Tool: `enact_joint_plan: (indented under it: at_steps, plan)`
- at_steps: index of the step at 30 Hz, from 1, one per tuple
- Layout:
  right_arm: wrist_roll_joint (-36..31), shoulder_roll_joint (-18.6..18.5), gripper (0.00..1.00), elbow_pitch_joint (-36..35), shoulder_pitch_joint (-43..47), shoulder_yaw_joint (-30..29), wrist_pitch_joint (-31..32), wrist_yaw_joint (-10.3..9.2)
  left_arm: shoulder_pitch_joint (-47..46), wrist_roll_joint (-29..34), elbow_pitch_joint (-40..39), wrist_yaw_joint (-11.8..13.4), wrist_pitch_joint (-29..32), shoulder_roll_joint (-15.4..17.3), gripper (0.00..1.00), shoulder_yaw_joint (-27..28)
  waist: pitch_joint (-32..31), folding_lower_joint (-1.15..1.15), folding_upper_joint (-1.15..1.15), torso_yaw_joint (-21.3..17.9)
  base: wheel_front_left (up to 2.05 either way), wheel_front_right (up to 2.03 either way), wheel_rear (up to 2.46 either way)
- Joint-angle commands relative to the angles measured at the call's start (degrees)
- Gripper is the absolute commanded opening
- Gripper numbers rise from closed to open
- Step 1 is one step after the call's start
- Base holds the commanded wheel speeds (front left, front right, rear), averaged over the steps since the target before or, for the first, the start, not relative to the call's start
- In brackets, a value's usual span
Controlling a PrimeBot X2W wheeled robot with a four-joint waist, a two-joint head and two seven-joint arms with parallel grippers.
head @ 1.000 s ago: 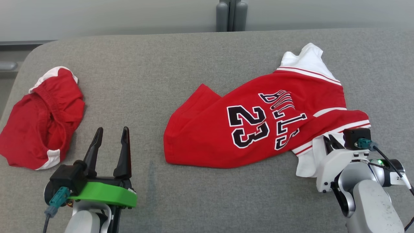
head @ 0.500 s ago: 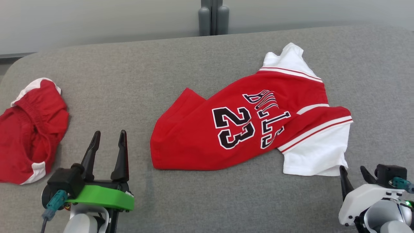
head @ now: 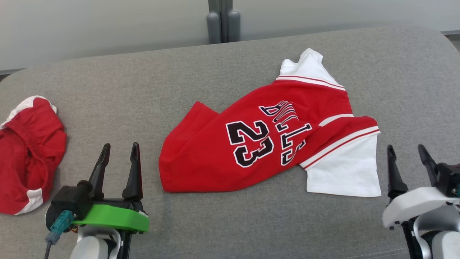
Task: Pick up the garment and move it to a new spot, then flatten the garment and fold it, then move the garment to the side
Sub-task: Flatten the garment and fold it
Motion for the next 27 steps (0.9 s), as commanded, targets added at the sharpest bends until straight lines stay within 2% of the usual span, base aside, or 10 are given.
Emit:
enact_joint_plan:
  at_steps: [1, 6, 14, 27]
  plan:
    - [-0.36, -0.03, 1.00, -0.79, -0.94, 1.72, -1.95, -0.08, 0.49, 0.52, -0.20, -0.14, -0.02, 0.01, 1.00, 0.20, -0.57, 0.00, 0.00, 0.68, 0.00, 0.00, 0.00]
    - [-0.62, -1.55, 1.00, 0.97, -2.73, 8.54, -8.27, -0.08, 1.03, 1.08, -0.21, -0.14, -0.03, -0.45, 1.00, 0.25, -1.76, 0.00, 0.00, 2.44, 0.00, 0.00, 0.00]
    - [1.36, -3.21, 1.00, 6.11, -3.74, 13.09, -12.60, -0.08, 2.82, 1.53, 0.10, -0.14, -0.02, -0.63, 1.00, 0.79, -3.92, 0.00, 0.00, 5.81, 0.00, 0.00, 0.00]
    - [3.12, -1.26, 1.00, 9.76, -3.87, 10.09, -14.90, -0.08, 5.34, 1.78, 1.26, -0.14, -0.02, -1.03, 1.00, 3.35, -5.94, 0.00, 0.00, 7.20, 0.00, 0.00, 0.00]
